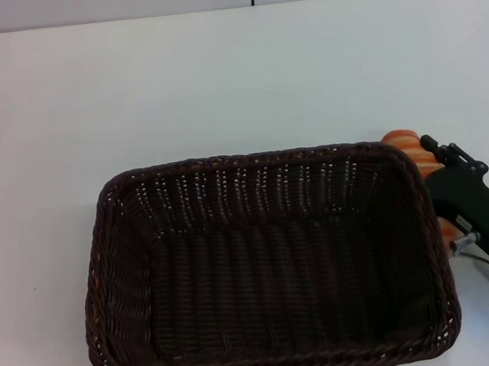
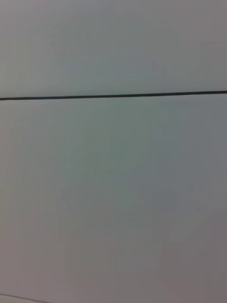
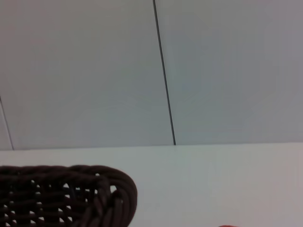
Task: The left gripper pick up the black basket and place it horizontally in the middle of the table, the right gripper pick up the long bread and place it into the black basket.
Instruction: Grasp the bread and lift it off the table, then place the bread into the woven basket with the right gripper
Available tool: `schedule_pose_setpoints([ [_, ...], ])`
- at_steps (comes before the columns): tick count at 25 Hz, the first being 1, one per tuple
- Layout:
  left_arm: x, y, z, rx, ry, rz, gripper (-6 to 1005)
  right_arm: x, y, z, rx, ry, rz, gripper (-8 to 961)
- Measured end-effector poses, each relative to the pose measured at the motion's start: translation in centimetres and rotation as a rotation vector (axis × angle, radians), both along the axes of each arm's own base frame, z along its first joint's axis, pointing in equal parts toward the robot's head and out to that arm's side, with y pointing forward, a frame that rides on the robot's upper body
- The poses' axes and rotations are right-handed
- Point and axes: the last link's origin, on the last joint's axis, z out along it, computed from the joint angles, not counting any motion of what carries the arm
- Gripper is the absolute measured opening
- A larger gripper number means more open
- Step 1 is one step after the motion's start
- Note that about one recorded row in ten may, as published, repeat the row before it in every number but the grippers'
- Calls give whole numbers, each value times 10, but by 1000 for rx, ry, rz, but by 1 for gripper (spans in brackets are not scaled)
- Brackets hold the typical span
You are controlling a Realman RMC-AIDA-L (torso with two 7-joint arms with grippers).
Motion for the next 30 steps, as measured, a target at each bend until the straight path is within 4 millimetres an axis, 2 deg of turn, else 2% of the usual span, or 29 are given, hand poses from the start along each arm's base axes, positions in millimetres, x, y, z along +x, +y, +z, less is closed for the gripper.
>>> schedule_pose_setpoints([
  [1, 1, 0, 0, -2, 3, -4, 813, 0, -1, 1, 6, 4, 4, 786],
  [6, 3, 1, -2, -13, 17, -15, 813, -3, -5, 12, 82, 38, 38, 654],
  [8, 3, 1, -2, -14, 19, -16, 813, -3, -7, 20, 127, 58, 52, 637],
  [9, 3, 1, -2, -14, 19, -18, 812, -4, -11, 32, 206, 88, 67, 628],
  [10, 4, 1, -2, -14, 19, -19, 812, -4, -11, 32, 206, 88, 67, 620],
  [13, 4, 1, -2, -16, 18, -22, 812, -2, -19, 56, 349, 126, 92, 595],
  [14, 4, 0, -3, -15, 17, -21, 812, -4, -27, 69, 433, 150, 129, 588],
  [15, 4, 0, -3, -15, 17, -21, 812, -4, -27, 69, 433, 150, 129, 580],
  [18, 4, 0, -2, -14, 16, -22, 813, -11, -41, 86, 539, 185, 208, 552],
  [19, 5, 0, -3, -14, 14, -25, 813, -19, -48, 91, 572, 210, 270, 539],
  [20, 5, 0, -3, -15, 13, -27, 813, -19, -48, 91, 572, 210, 270, 526],
  [21, 6, 0, -4, -17, 13, -30, 813, -30, -54, 92, 577, 245, 344, 514],
  [23, 7, 0, -4, -18, 14, -34, 813, -37, -56, 90, 569, 269, 384, 506],
  [24, 8, 1, -4, -18, 14, -37, 813, -50, -57, 86, 544, 314, 450, 502],
  [25, 8, 1, -4, -18, 14, -37, 813, -50, -57, 86, 544, 314, 450, 498],
  [28, 9, 2, -4, -18, 14, -40, 813, -70, -51, 76, 475, 366, 533, 486],
  [29, 9, 2, -4, -17, 14, -42, 813, -82, -43, 67, 415, 382, 568, 482],
  [30, 9, 2, -4, -17, 14, -42, 813, -82, -43, 67, 415, 382, 568, 478],
])
